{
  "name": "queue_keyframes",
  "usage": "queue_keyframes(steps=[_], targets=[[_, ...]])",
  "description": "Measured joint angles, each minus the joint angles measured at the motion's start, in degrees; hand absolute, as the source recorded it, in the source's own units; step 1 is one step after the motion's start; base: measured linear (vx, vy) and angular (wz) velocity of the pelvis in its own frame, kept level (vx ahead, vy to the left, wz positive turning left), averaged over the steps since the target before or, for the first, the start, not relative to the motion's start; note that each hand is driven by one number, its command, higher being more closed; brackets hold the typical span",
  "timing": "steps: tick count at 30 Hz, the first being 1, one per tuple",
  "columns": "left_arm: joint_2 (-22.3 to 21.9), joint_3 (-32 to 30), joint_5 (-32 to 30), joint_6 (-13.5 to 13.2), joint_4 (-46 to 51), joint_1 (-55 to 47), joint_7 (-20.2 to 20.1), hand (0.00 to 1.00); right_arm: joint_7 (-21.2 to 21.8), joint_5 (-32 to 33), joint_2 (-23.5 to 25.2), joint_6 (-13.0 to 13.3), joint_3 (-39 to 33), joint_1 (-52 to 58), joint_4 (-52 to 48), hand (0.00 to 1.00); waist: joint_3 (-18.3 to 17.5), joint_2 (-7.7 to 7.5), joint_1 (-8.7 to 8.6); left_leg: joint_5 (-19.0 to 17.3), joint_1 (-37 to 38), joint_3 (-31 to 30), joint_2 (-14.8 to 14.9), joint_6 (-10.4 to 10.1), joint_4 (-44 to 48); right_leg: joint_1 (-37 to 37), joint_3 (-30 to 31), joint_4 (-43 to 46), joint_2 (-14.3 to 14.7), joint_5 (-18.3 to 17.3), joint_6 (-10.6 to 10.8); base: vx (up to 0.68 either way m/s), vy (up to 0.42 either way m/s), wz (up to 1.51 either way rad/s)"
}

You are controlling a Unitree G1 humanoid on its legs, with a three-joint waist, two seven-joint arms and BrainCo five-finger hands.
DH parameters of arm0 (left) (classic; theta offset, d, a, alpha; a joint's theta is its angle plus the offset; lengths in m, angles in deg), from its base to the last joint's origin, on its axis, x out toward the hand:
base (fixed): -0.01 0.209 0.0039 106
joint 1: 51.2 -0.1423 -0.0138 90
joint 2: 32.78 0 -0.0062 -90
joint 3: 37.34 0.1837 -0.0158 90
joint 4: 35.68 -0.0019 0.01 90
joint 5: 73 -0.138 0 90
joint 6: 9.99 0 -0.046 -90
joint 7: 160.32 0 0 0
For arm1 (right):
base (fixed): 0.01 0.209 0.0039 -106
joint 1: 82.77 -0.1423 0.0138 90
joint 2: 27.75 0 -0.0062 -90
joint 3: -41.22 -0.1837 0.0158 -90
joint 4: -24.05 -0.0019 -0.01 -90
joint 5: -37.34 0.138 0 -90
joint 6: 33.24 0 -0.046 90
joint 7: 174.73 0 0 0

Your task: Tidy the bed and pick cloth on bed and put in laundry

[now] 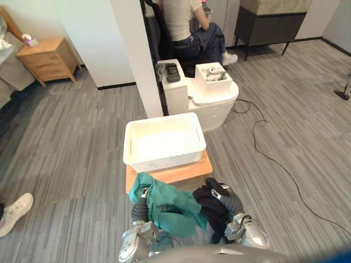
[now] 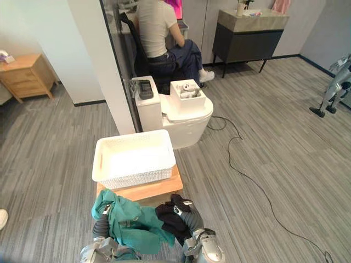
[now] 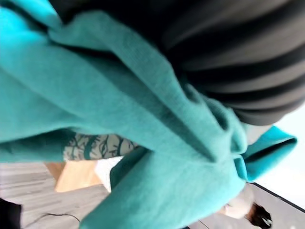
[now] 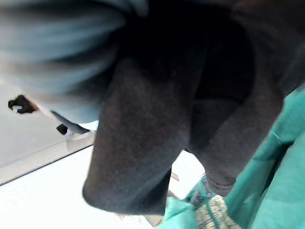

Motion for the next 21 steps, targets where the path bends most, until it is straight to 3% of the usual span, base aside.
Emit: queue_keyframes(steps=[1, 3, 5, 7, 8, 10, 12, 13, 16, 21], targets=[[0.3, 0.0, 0.0, 0.2, -0.1, -0.1, 0.0, 1.00, -0.1, 0.0, -0.4, -0.3, -0.2, -0.2, 0.3, 1.00, -0.9, -0.07, -0.17, 1.0, 0.8, 0.0, -1.3, 0.4, -2.2, 0.5, -0.1, 0.1, -0.9, 0.3, 0.7, 0.19, 0.190, 0.30], [0.8, 0.0, -0.1, 0.5, -0.2, 0.6, 0.0, 1.00, -0.5, 0.1, -0.1, -0.3, -0.5, -0.5, 0.3, 1.00, -2.0, -1.80, -1.09, 3.4, 1.8, -0.5, -4.5, 0.4, -6.4, -1.4, -1.0, 3.7, -3.9, -1.4, 2.3, 0.16, 0.155, 0.37], [1.8, 1.2, -0.2, 1.8, -0.8, 2.7, 0.1, 1.00, -2.1, 0.1, -0.1, -0.3, -1.2, -1.1, 0.8, 1.00, -0.8, -4.09, -1.77, 4.3, 4.3, -2.7, -9.5, 1.4, -9.5, -5.2, -1.2, 16.5, -9.6, -6.0, 3.1, 0.15, 0.167, 0.53], [2.5, 1.8, -1.5, 2.0, -1.4, 3.8, 0.0, 1.00, -2.9, 0.1, 0.3, -0.3, -1.5, -1.4, 2.3, 1.00, -0.4, -4.19, -2.64, 4.0, 5.9, -4.7, -10.3, 2.2, -9.7, -6.9, -0.8, 24.1, -11.1, -5.8, 2.8, 0.12, 0.086, 0.64], [2.8, 1.9, -2.2, 2.0, -1.6, 4.2, -0.1, 1.00, -3.3, 0.0, 0.9, -0.3, -1.4, -1.3, 3.8, 1.00, 0.1, -3.84, -3.20, 3.6, 6.9, -6.1, -10.2, 2.4, -9.5, -8.3, 1.4, 27.4, -10.7, -7.6, 2.5, 0.11, 0.040, 0.59], [4.6, 1.2, -2.2, 2.0, -2.3, 4.1, 0.0, 1.00, -3.8, 0.0, 2.4, -0.3, 0.2, -1.4, 4.4, 1.00, 0.1, -4.77, -3.42, 3.2, 7.7, -7.7, -9.8, 1.9, -9.4, -9.0, 5.1, 24.9, -8.5, -9.0, 2.4, 0.14, -0.052, 0.52], [6.0, 1.2, -2.2, 1.9, -2.9, 4.2, -0.1, 1.00, -3.8, 0.1, 3.7, -0.2, 0.5, -1.4, 5.2, 1.00, 0.1, -6.15, -3.84, 2.5, 7.4, -9.5, -9.9, 0.9, -8.3, -7.8, 8.7, 16.2, -6.3, -5.5, 2.9, 0.10, -0.129, 0.49], [5.6, 1.3, -2.2, 2.0, -4.8, 4.4, -0.3, 1.00, -3.8, 0.1, 3.7, -0.2, 0.4, -1.8, 6.1, 1.00, 0.2, -5.94, -4.14, 2.1, 8.0, -9.9, -9.4, 0.2, -8.2, -6.1, 8.3, 14.6, -5.7, -6.1, 3.4, 0.05, -0.104, 0.20], [3.2, 2.7, -2.3, 2.0, -5.0, 2.0, -0.3, 1.00, -3.7, 0.1, 1.8, -0.2, 0.4, -1.7, 6.3, 1.00, -0.5, -2.96, -4.38, 2.2, 8.2, -9.3, -6.8, -0.7, -10.0, -4.6, 6.8, 10.4, -3.5, -5.0, 2.8, 0.10, -0.088, -0.01], [2.3, 3.8, -2.2, 2.0, -5.0, 1.6, -1.4, 1.00, -2.4, 0.1, 1.9, -0.2, 1.2, -2.8, 6.3, 1.00, -1.2, -2.07, -4.18, 2.7, 8.8, -7.3, -4.8, -1.5, -12.3, -2.8, 6.6, 5.4, -1.4, -2.8, 2.3, 0.08, -0.019, -0.05]])
